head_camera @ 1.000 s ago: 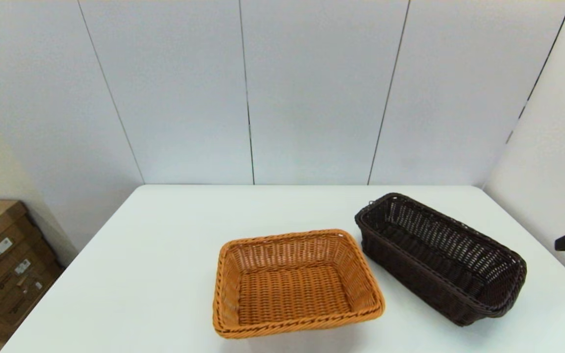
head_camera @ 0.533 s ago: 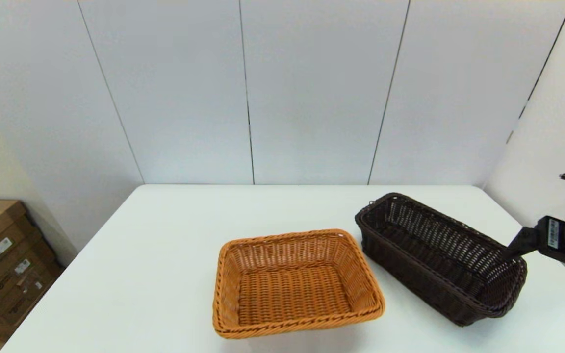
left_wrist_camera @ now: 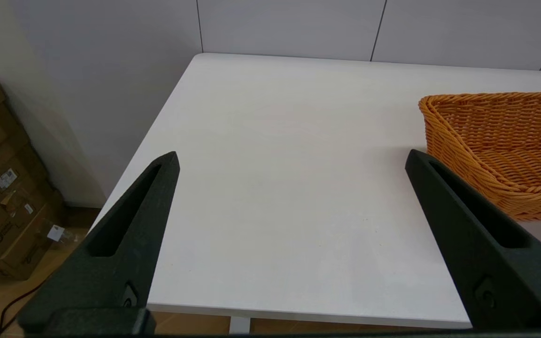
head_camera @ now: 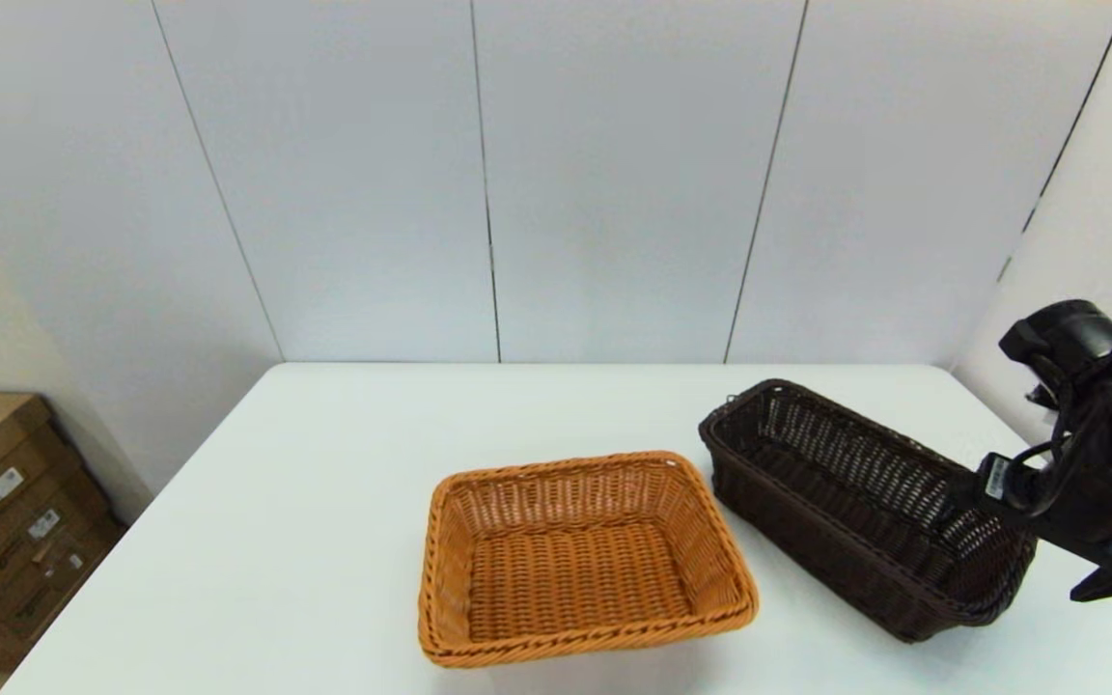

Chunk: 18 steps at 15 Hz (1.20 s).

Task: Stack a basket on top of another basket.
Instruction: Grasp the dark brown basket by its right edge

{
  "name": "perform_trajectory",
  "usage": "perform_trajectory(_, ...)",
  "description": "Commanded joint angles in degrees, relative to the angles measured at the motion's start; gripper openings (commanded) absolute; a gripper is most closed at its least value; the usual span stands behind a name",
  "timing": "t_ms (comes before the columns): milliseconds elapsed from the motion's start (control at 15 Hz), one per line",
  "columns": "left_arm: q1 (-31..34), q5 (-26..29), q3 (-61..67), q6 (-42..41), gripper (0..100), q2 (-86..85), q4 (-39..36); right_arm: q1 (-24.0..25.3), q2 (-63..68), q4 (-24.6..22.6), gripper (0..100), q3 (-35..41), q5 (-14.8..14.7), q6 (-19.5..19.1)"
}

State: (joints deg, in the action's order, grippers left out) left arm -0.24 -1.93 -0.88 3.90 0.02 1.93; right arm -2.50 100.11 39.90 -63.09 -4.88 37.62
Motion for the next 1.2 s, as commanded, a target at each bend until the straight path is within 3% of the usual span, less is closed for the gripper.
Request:
perform_trajectory(67, -0.02, -0.01, 0.00, 0.05, 100, -0.11, 0.01, -3.65, 3.69, -2.28, 100, 1.12, 0.31, 0.26)
perform_trajectory(1067, 0.07, -0.01, 0.00, -0.03, 100, -0.11, 0.01, -4.62, 11.78, -5.80, 100, 1.56, 4.44, 1.23)
perform_trajectory(1133, -0.02, -0.01, 0.00, -0.03, 100, -0.11, 0.01, -4.62, 11.69, -5.80, 0, 1.56, 4.44, 1.49)
perform_trajectory(1200, -0.02, -0.01, 0.00, -0.03, 100, -0.11, 0.01, -4.97, 11.78, -5.80, 0, 1.30, 4.35, 1.67)
